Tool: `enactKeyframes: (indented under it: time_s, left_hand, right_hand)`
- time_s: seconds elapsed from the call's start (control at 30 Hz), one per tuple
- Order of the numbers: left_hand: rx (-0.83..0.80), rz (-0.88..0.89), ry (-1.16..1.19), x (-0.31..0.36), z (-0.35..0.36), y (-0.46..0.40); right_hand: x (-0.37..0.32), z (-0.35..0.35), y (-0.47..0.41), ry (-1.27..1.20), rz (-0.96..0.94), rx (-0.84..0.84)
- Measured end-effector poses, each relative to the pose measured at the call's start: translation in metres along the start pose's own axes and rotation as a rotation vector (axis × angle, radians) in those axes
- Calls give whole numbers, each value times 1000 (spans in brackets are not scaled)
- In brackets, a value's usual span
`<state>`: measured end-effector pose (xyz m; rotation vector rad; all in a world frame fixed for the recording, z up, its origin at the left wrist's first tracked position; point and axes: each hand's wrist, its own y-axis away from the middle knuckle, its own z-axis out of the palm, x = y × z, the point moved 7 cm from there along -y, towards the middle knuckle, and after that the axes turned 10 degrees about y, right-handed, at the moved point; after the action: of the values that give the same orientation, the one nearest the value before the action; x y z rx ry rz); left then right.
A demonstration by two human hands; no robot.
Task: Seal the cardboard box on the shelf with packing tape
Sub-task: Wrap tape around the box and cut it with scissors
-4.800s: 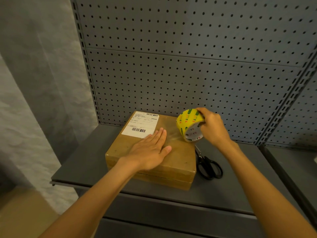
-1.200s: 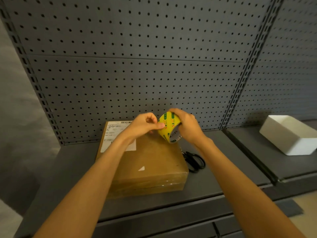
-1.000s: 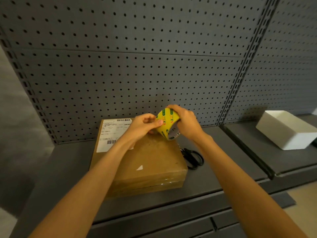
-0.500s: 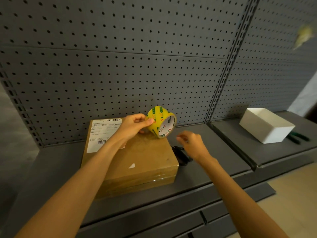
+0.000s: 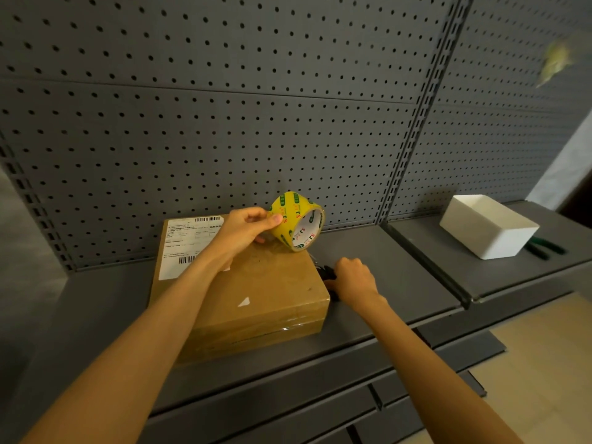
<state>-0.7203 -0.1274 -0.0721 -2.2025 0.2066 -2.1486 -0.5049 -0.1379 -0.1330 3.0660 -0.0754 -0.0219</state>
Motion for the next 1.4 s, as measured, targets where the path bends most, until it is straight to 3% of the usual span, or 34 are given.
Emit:
enactKeyframes:
  time_s: [0.17, 0.4, 0.53, 0.77, 0.93, 1.4]
  left_hand:
    - [6, -13, -6, -1, 0, -1]
    - [17, -24, -44, -1, 0, 0]
    - [22, -22, -55, -3, 0, 0]
    - [10, -25, -71, -4, 1, 0]
    - [-8, -20, -72, -4, 2, 0]
    - [-21, -3, -47, 0, 5, 2]
  right_hand:
    - [15, -6, 1, -154, 16, -12]
    - [42, -63, 33, -570, -34, 218]
    - [52, -84, 58, -659, -59, 160]
    - [31, -85, 91, -387, -216, -184]
    - [19, -74, 102, -246, -275, -320]
    - [-19, -59, 65, -360, -317, -339]
